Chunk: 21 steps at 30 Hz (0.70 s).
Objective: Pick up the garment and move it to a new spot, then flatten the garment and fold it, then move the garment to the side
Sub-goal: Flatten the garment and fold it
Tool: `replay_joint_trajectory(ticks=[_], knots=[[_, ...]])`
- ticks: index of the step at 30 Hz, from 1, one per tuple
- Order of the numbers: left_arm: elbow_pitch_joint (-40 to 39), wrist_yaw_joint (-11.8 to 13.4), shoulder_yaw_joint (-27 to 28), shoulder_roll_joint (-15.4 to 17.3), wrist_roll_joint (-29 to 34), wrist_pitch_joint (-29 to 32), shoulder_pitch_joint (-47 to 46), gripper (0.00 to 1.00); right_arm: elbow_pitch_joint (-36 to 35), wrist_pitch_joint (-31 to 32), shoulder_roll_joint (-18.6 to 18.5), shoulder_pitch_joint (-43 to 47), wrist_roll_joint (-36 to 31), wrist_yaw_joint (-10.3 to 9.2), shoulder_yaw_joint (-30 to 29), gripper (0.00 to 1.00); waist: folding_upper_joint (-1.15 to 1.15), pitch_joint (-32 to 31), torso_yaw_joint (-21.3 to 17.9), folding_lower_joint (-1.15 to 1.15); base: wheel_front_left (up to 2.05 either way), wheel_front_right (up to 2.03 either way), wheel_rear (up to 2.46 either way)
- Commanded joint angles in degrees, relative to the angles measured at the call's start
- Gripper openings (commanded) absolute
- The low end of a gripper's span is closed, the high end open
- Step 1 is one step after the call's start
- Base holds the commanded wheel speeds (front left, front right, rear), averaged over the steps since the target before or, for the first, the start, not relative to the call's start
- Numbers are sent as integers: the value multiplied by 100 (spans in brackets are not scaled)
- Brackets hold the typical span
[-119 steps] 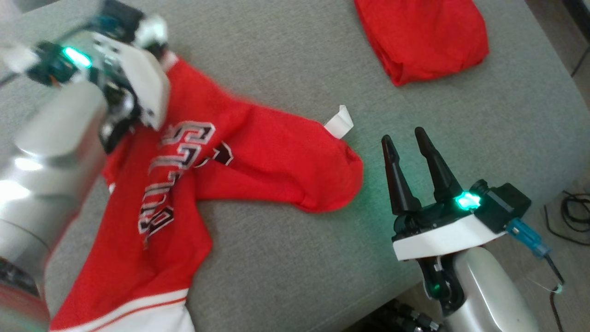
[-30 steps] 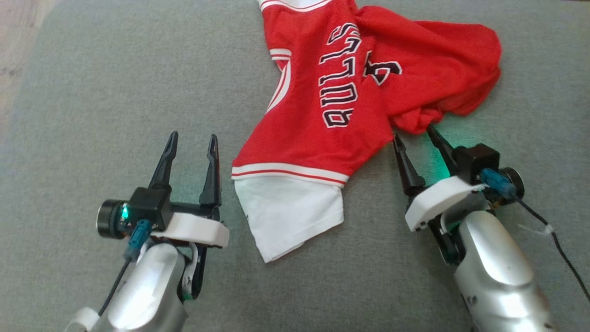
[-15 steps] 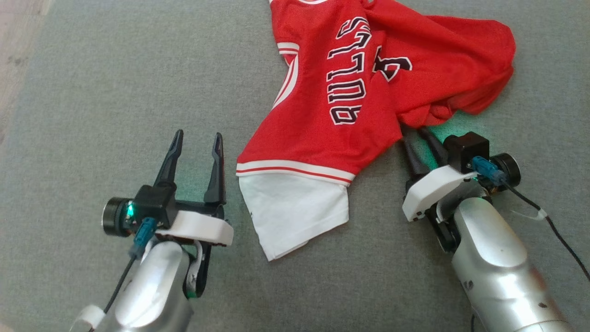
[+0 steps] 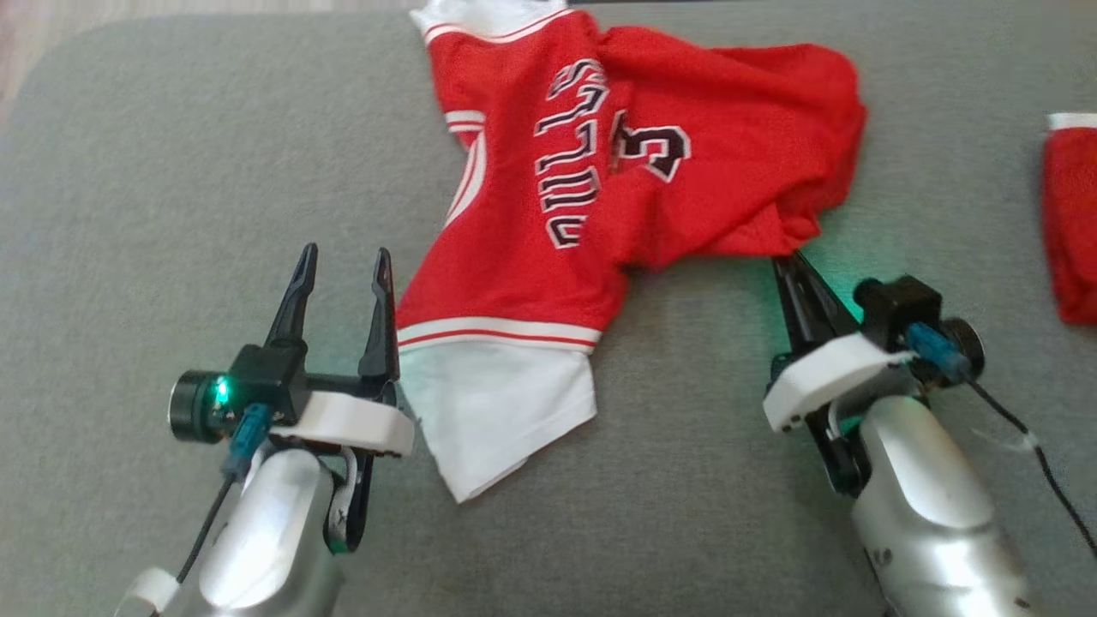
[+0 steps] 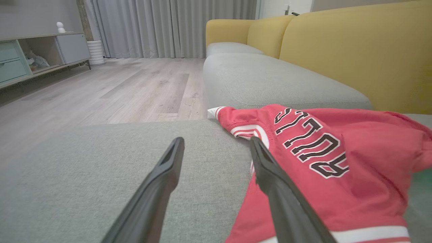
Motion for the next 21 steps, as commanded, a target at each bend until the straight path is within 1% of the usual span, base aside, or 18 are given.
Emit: replay_joint_trajectory(ticks=[1, 5, 14, 21], knots=[[-130, -13, 243, 66, 80, -29, -1, 100, -280, -69, 31, 98, 73, -4, 24, 0, 0, -173, -221, 0, 0, 0, 0], [-101, -27, 290, 50, 124, -29, 89, 100, -611, -76, 31, 364, 82, -4, -201, 0, 0, -324, -422, 0, 0, 0, 0], [-61, -69, 339, -9, 204, -29, 266, 100, -1325, -72, 31, 1122, -100, -4, -977, 0, 0, -652, -637, 0, 0, 0, 0], [-38, -92, 349, -73, 242, -29, 418, 100, -1914, 189, 31, 1648, -199, -4, -1376, 0, 0, -870, -761, 0, 0, 0, 0]])
